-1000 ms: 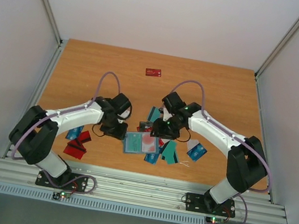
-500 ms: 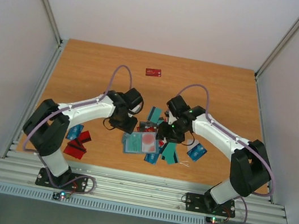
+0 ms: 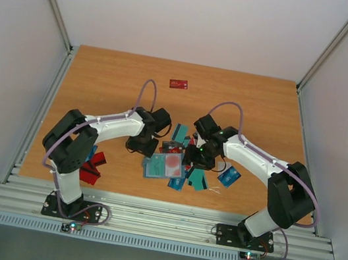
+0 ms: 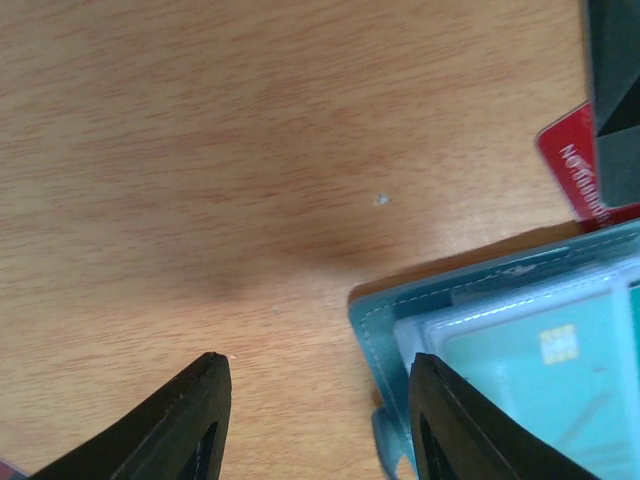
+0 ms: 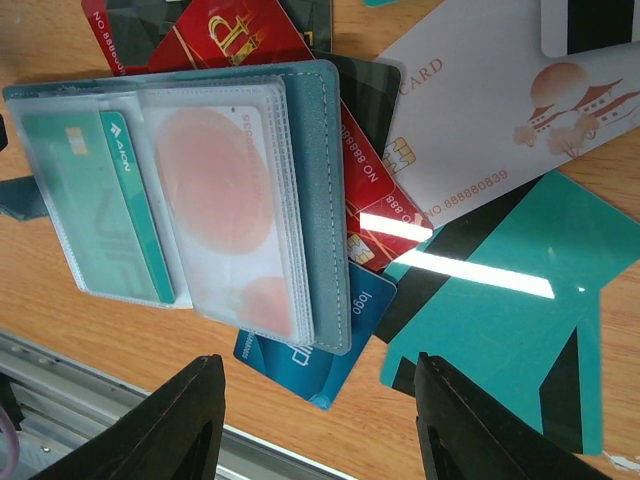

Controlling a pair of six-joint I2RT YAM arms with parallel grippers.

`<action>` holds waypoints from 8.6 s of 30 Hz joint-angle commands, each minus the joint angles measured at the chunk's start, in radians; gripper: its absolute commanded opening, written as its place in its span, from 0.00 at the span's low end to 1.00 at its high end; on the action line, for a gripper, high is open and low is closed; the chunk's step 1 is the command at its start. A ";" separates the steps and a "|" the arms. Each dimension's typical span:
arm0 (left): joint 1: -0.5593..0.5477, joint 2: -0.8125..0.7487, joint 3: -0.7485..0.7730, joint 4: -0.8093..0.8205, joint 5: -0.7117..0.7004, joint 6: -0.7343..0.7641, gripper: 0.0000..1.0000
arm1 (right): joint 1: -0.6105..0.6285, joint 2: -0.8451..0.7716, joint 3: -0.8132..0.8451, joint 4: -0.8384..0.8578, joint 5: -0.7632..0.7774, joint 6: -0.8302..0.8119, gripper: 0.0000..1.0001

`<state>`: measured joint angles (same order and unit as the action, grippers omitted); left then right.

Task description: Put the credit cards into the card holder

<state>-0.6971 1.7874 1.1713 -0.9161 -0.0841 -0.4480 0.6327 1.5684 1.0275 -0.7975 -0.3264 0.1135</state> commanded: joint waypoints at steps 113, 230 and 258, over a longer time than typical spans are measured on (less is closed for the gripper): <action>-0.033 -0.073 -0.158 0.164 0.207 0.015 0.03 | -0.006 0.185 -0.027 0.181 -0.180 -0.088 0.58; 0.056 -0.062 -0.082 0.173 0.310 -0.115 0.31 | 0.095 0.201 0.014 0.416 -0.413 0.022 0.23; 0.057 -0.048 -0.131 0.219 0.316 -0.103 0.05 | 0.143 0.286 0.107 0.389 -0.398 0.002 0.21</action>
<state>-0.6369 1.7470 1.0634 -0.7261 0.2321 -0.5678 0.7681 1.8282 1.0950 -0.4152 -0.7471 0.1219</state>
